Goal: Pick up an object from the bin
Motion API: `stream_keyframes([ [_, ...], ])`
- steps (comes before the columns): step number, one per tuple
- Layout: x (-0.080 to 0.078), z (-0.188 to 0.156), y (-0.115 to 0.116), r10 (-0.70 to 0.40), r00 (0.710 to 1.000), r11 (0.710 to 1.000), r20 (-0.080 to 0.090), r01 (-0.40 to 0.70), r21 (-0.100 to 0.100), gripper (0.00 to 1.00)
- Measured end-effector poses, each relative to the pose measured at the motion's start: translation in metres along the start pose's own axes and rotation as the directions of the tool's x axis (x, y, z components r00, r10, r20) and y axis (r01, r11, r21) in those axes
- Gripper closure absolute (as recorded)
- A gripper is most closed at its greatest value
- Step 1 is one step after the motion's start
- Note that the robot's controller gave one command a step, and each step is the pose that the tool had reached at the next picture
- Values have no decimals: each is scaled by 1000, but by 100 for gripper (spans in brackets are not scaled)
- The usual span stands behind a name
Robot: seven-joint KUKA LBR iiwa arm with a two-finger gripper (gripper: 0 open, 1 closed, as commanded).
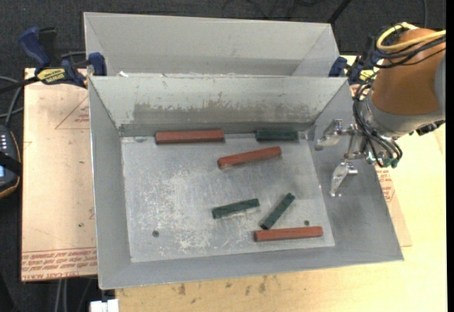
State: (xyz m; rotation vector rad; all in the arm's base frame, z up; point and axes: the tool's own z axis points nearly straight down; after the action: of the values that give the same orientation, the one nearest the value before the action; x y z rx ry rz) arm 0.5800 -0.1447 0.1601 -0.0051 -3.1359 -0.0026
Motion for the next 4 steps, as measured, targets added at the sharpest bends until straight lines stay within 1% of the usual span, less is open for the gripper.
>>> stream_keyframes([
  [1,-2,-4,1,-3,1000,1000,7,3,1,0],
  [2,73,67,68,-107,994,994,9,107,2,0],
  [3,86,61,78,-239,971,971,6,239,2,0],
  [4,78,61,105,-204,979,979,6,204,1,0],
])
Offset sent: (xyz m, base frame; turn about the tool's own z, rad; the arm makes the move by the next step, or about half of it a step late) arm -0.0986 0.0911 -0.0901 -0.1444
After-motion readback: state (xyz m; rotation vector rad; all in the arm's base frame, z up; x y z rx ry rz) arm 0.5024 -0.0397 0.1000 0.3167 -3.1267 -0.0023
